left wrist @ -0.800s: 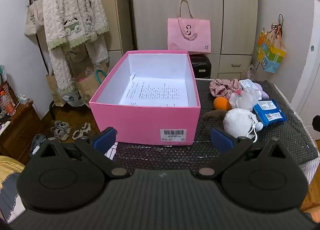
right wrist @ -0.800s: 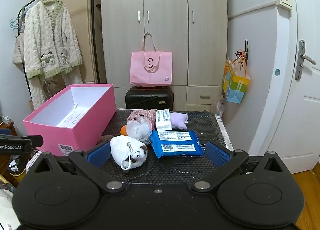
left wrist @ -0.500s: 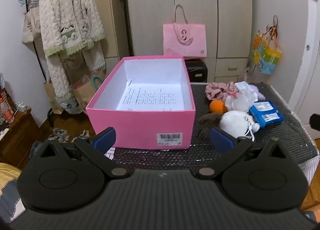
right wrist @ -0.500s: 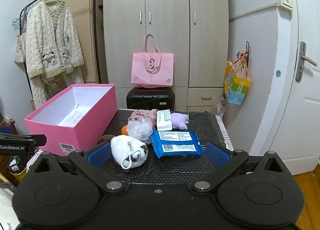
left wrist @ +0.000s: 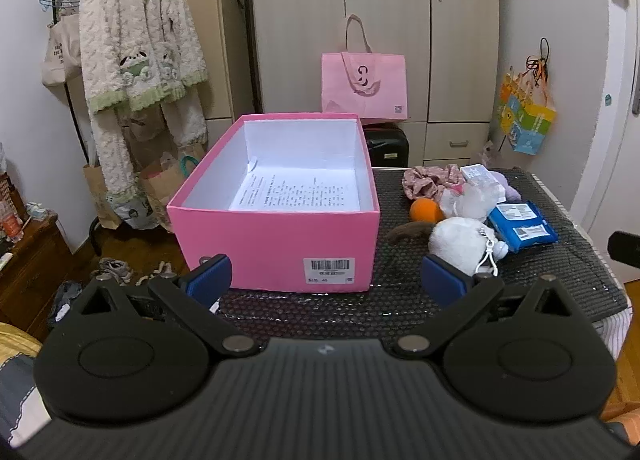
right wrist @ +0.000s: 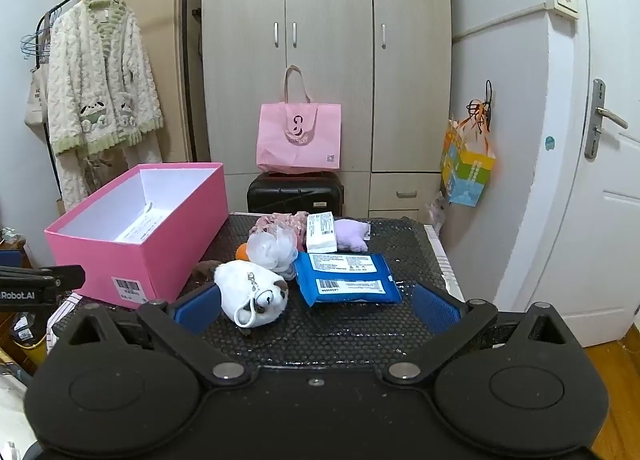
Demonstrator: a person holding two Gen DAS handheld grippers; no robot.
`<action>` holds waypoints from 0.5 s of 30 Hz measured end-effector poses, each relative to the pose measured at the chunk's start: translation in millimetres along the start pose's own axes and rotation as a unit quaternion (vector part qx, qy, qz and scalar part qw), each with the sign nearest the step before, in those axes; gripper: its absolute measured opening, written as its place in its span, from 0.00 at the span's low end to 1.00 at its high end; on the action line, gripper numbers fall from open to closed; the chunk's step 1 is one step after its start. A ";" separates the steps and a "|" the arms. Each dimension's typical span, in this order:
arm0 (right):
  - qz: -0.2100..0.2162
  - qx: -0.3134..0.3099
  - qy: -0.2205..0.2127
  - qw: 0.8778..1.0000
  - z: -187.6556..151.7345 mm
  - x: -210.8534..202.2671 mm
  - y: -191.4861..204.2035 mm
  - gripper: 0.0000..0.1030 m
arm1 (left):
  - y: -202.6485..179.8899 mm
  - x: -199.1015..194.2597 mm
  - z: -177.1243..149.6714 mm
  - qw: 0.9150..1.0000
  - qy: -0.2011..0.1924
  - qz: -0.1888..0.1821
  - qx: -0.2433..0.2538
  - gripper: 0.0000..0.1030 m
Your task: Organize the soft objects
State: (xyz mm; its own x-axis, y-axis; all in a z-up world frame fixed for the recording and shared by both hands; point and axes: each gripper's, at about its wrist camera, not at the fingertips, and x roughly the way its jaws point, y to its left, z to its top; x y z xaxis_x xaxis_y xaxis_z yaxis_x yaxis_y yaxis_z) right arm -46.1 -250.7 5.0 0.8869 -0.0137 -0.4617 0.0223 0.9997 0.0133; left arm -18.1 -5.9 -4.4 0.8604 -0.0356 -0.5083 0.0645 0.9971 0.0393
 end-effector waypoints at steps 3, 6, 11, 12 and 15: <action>0.000 0.001 0.001 1.000 -0.3 -0.1 -0.3 1.00 | -0.4 0.0 -1.3 1.000 -0.003 0.009 0.002 1.00; 0.000 0.000 0.001 1.000 -0.7 0.1 0.0 1.00 | 0.0 1.0 -2.4 1.000 -0.003 0.011 0.000 1.00; 0.000 0.000 0.003 1.000 -2.1 1.7 -0.2 1.00 | -0.4 4.9 -5.9 1.000 0.000 0.017 0.002 1.00; -0.001 0.000 0.003 1.000 -2.5 2.2 -0.5 1.00 | -0.8 5.9 -6.3 1.000 0.001 0.018 0.003 1.00; -0.002 0.003 0.006 1.000 -4.1 3.4 -2.2 1.00 | -2.5 7.6 -7.7 1.000 0.002 0.019 0.008 1.00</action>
State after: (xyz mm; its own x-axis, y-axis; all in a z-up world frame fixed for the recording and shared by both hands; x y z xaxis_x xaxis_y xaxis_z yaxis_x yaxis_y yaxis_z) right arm -45.0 -252.8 -0.2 0.8812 -0.0180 -0.4724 0.0288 0.9995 0.0155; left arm -15.7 -8.2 -15.0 0.8601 0.0026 -0.5100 0.0394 0.9967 0.0716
